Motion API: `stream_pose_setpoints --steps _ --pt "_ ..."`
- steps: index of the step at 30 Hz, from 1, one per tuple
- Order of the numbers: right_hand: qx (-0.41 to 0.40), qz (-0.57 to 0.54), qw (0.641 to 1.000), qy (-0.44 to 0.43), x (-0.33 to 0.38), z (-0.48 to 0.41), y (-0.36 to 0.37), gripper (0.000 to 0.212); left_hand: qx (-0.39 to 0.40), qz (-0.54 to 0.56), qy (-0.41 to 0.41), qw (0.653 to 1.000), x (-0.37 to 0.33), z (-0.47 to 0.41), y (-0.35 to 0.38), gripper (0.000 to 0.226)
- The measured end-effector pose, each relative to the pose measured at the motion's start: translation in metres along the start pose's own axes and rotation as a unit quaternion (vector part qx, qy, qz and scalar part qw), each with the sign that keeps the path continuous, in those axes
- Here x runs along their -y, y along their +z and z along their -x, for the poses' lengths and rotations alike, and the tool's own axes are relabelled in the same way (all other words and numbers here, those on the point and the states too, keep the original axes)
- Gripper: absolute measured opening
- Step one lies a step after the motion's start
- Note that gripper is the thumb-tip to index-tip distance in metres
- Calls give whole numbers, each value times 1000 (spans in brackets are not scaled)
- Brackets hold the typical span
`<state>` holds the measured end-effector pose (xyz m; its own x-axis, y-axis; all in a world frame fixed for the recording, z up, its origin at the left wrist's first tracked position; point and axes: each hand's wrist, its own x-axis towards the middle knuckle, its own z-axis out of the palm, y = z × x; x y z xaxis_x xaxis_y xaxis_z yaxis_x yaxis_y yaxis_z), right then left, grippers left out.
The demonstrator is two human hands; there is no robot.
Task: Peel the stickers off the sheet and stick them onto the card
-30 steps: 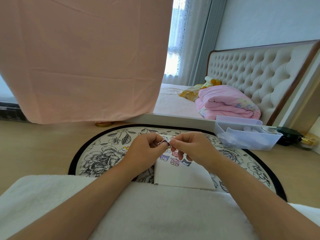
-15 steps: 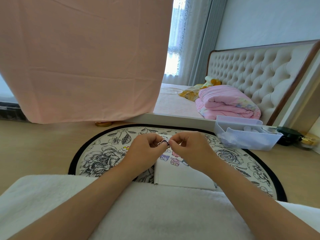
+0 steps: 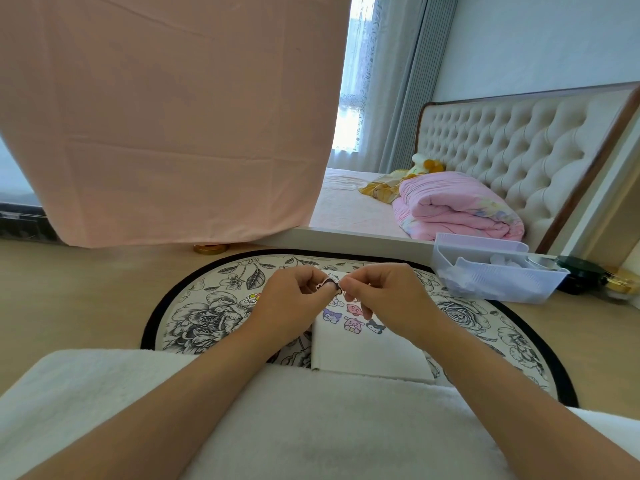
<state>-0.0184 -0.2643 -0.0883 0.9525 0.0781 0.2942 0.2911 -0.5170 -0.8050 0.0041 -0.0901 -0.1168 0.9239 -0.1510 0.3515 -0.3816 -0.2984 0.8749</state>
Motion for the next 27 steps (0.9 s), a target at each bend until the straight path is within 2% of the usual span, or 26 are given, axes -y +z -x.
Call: stream_pose_setpoints --steps 8,14,17,22,24,27 --pt "-7 73 996 -42 -2 0 5 19 6 -14 15 1000 -2 3 2 15" --pt "-10 38 999 -25 -1 0 6 24 -3 -29 9 1000 0 1 2 15" --pt "-24 14 1000 -9 0 1 5 25 -37 -61 27 997 0 2 2 5" --pt "-74 37 996 -13 -3 0 10 20 -127 -204 118 964 -7 8 0 17" --pt "-98 74 991 -42 -4 0 10 19 -103 -194 98 971 -8 8 2 14" --pt "-114 119 983 -77 -5 1 10 20 -63 -109 30 992 -8 7 6 9"
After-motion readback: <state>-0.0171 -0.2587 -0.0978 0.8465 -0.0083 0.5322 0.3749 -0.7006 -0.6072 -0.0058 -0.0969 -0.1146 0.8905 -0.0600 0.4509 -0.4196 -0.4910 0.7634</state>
